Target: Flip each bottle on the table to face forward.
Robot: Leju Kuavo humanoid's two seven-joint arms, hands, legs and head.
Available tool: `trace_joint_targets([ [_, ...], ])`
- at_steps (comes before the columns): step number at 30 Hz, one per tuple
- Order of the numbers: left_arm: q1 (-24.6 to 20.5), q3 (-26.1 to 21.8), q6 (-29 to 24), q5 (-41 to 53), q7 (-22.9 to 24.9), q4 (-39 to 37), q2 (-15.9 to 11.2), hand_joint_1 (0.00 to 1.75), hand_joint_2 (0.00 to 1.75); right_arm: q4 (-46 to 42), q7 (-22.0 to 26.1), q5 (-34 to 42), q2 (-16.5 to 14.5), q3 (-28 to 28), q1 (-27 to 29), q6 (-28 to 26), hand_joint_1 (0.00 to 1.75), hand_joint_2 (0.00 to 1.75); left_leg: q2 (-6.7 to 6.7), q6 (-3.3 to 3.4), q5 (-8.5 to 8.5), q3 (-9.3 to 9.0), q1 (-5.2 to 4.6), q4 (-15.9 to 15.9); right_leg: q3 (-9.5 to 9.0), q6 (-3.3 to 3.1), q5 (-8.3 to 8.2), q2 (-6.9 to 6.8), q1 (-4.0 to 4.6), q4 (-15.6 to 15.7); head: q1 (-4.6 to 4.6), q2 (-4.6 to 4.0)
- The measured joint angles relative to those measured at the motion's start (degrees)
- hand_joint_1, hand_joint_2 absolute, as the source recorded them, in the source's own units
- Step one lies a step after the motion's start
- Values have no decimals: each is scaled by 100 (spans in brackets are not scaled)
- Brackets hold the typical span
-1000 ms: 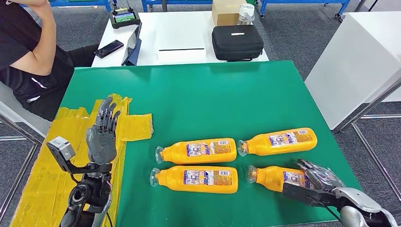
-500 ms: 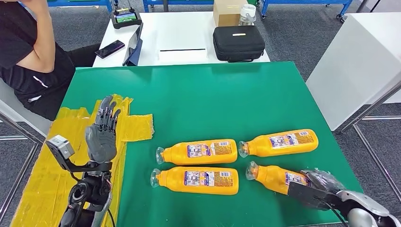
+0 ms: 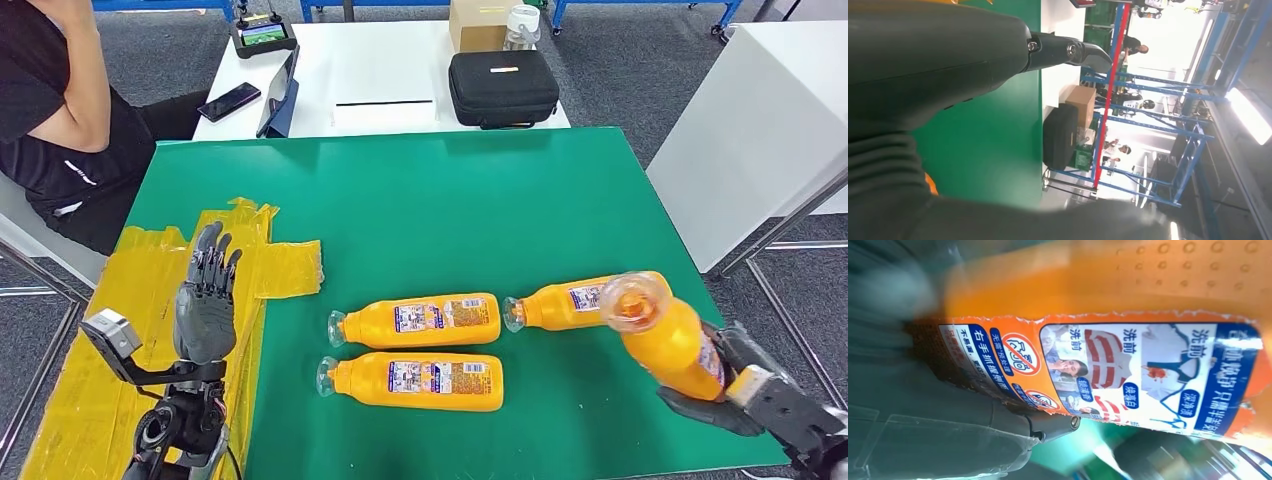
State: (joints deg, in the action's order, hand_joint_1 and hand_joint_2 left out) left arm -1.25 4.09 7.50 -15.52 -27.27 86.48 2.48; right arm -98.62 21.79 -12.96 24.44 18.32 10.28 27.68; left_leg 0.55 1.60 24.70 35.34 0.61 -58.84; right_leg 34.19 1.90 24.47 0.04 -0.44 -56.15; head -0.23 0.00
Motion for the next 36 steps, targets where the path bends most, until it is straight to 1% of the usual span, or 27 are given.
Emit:
trace_joint_targets([
  [2,-24,2,17,-38,-9,-3,11,0,175,-133,150,239,-163,150,-122,13,175,175,-3,0,0,0,0,0,0,0,0,2,1,0,1,0],
  [5,-66,40,-12,-48,20,-4,37,0,175,-324,201,177,-495,84,-412,-46,175,175,-11,0,0,-3,1,1,0,-2,-2,9,3,-1,0,0],
  [7,-76,94,-50,-55,33,6,55,0,175,-397,176,82,-690,-143,-581,-231,175,175,-14,-1,-2,-4,1,1,1,-3,-3,11,4,-1,-2,0],
  [10,-80,172,-82,-83,41,16,73,0,175,-417,98,-2,-868,-500,-823,-463,175,175,-8,-2,-9,0,3,1,0,-5,-3,7,5,-5,0,0],
  [13,-126,277,-74,-164,113,17,82,0,175,-196,-131,-267,-1008,-970,-1316,-701,175,175,-20,-4,-12,10,4,3,5,-14,-12,20,4,-13,0,0],
  [15,-207,390,-98,-263,218,17,104,0,175,338,-339,-516,-1148,-1497,-1905,-1149,175,175,-40,-8,-18,10,4,4,12,-22,-22,43,4,-13,1,0],
  [17,-329,525,-172,-382,353,12,152,0,175,1196,-525,-747,-1415,-2145,-2666,-1767,175,175,-63,-13,-32,10,4,4,24,-24,-41,66,4,-13,2,0],
  [18,-405,598,-230,-432,418,4,179,0,175,1702,-608,-832,-1617,-2476,-3074,-2062,175,175,-72,-17,-41,12,4,4,34,-26,-51,75,5,-14,3,0],
  [20,-556,735,-356,-485,508,-21,224,0,175,2660,-760,-923,-2072,-3054,-3768,-2456,175,175,-79,-26,-59,20,5,4,50,-33,-68,80,9,-15,3,0],
  [23,-731,891,-521,-498,548,-75,255,0,175,3856,-937,-948,-2781,-3744,-4436,-2658,175,175,-62,-42,-79,34,14,7,70,-43,-77,68,20,-22,1,0],
  [25,-794,953,-574,-492,548,-110,262,0,175,4425,-1010,-962,-3142,-4049,-4721,-2697,175,175,-46,-50,-85,45,19,8,82,-44,-76,57,24,-30,-1,0],
  [28,-832,1007,-633,-464,548,-145,268,0,175,5031,-1106,-1035,-3525,-4374,-5032,-2705,175,175,-38,-54,-87,61,21,10,97,-46,-75,51,27,-35,1,0],
  [32,-886,1062,-641,-424,550,-167,278,0,175,5499,-1266,-1198,-3908,-4722,-5269,-2692,175,175,-40,-55,-86,70,20,11,109,-46,-75,53,26,-35,3,0],
  [36,-966,1088,-639,-389,556,-197,308,0,175,5734,-1346,-1320,-4178,-4984,-5361,-2678,175,175,-36,-55,-86,72,20,11,110,-46,-75,47,25,-34,3,0],
])
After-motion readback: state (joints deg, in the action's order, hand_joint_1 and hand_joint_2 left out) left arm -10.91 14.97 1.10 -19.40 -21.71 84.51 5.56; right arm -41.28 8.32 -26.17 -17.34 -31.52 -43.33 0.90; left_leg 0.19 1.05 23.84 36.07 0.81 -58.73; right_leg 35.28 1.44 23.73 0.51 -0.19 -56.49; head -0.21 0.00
